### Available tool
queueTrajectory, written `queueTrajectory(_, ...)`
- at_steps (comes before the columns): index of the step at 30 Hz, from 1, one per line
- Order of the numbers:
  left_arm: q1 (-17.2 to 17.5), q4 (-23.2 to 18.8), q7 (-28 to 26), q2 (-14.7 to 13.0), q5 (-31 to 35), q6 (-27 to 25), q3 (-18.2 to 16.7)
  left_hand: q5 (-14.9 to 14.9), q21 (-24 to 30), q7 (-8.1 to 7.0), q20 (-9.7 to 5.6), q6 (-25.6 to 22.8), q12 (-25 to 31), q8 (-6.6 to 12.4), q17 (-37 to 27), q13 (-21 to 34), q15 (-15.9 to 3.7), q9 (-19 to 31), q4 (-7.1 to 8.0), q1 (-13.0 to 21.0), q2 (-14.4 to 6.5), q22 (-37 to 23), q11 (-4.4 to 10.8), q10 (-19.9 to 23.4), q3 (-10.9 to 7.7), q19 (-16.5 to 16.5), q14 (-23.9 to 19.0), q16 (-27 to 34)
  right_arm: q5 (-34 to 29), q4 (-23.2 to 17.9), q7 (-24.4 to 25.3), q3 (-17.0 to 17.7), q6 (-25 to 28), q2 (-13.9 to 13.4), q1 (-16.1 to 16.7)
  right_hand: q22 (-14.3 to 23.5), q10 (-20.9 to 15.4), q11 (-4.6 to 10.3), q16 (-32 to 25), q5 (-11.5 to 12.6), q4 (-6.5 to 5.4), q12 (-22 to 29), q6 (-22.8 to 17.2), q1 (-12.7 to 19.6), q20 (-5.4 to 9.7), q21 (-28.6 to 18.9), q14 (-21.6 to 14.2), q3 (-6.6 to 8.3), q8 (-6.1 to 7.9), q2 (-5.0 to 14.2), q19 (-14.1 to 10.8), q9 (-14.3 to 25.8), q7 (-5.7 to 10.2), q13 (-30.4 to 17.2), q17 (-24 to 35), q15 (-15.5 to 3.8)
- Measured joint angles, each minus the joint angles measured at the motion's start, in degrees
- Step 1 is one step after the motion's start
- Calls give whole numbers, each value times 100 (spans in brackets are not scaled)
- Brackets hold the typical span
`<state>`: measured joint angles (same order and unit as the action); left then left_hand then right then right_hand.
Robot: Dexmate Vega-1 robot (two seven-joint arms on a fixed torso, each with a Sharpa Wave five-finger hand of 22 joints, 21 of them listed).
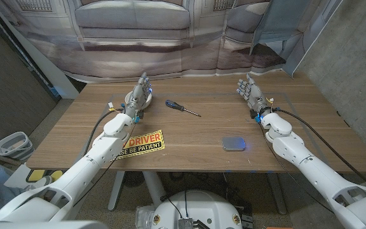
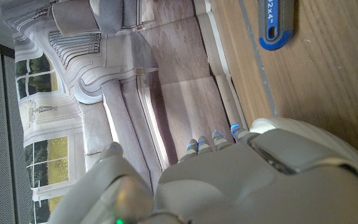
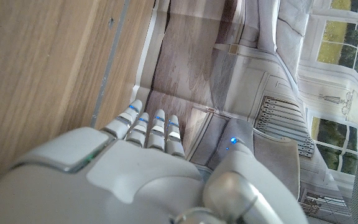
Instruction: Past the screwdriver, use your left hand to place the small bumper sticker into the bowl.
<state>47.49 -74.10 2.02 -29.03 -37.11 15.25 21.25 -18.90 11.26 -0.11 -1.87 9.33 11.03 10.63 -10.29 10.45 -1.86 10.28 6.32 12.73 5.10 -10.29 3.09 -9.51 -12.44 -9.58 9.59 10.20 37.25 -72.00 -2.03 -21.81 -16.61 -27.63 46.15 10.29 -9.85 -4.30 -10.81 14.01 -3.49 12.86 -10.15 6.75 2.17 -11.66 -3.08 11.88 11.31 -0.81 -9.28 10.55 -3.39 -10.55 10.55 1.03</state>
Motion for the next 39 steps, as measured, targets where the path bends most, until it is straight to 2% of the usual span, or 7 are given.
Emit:
queueTrajectory(4, 0, 0, -3, 0, 16, -49, 0, 0, 0, 0, 0, 0, 0, 0, 0, 10, 0, 0, 0, 21, -21, 0, 0, 0, 0, 0, 0, 0, 0, 134, 0, -19, 0, 67, -93, 0, -22, 19, 0, 0, 0, 0, 0, 0, 0, 0, 0, 0, 0, 0, 0, 0, 0, 0, 0, 0)
queueTrajectory(5, -172, 28, -5, 22, 20, -61, 22, 0, 0, 0, 0, 0, 0, 0, 0, 10, 0, 0, -1, 21, -21, 0, 0, 0, 0, 0, 0, 0, 24, 182, -102, -24, -1, 91, -123, 0, -22, 19, 0, 0, 0, 0, 0, 0, 0, 0, 0, 0, 0, 0, 0, 0, 0, 0, 0, 0)
queueTrajectory(13, -197, -32, -23, 6, 53, -101, 0, 0, 0, 0, 0, 0, 23, 0, 0, -7, 0, 0, -1, 44, -44, 1, -1, 1, 1, 0, 0, 0, 33, 369, -175, -67, -40, 190, -242, -1, -21, 19, 0, 0, 0, 0, 0, 0, 0, 1, 0, 0, 0, 0, 1, -1, 0, 1, 0, 0)
queueTrajectory(23, -97, -241, -119, -112, 79, -189, -71, 0, 0, 1, 0, -1, 23, 0, 1, -7, 1, -1, -18, 48, -48, 1, -2, 2, -15, 1, -1, 0, -31, 432, -179, -141, -52, 245, -315, -1, -20, 20, 0, -1, 0, 0, 1, 0, -1, 1, 1, 0, 0, 0, 1, -1, 0, 1, -1, 0)
queueTrajectory(24, -20, -360, -126, -180, 80, -191, -102, 0, 0, 1, 0, -1, 23, 0, 1, -7, 0, -1, -25, 75, -75, 1, -2, 2, -22, 1, -1, -1, -31, 435, -179, -144, -52, 248, -317, -1, -20, 20, 1, -1, 0, 0, 1, 0, -1, 1, 1, 0, 0, 0, 1, -1, 0, 1, -1, 0)
queueTrajectory(39, 86, -493, -157, -279, 113, -158, -154, 0, 22, 53, 0, -54, 63, 62, 1, -6, 1, -2, -25, 119, -119, 2, -3, 2, -22, 1, -1, 42, -94, 407, -149, -166, -62, 280, -286, -2, -41, -1, 1, -5, 0, 0, 1, 0, -1, 1, 1, -1, 0, 0, 1, -2, 0, 2, -1, 0)
